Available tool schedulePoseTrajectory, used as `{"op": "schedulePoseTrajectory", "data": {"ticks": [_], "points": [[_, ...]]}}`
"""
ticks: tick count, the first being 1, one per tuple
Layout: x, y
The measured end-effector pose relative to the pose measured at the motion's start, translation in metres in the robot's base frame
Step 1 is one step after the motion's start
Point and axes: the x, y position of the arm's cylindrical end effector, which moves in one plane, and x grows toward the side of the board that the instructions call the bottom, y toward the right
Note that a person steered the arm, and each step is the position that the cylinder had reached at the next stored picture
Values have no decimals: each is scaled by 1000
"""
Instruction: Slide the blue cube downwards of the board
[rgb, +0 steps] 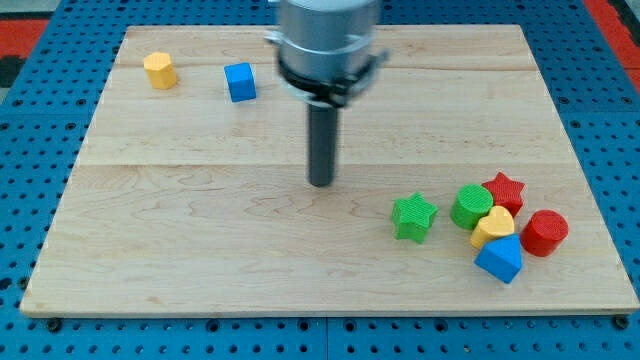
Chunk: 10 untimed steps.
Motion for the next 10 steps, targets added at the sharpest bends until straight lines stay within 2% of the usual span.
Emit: {"op": "schedulePoseTrajectory", "data": {"ticks": [2, 3, 5, 7, 8, 9, 10], "points": [[-132, 15], [-140, 3], [-184, -75], [-122, -61], [-150, -73], [-102, -84], [-66, -30]]}}
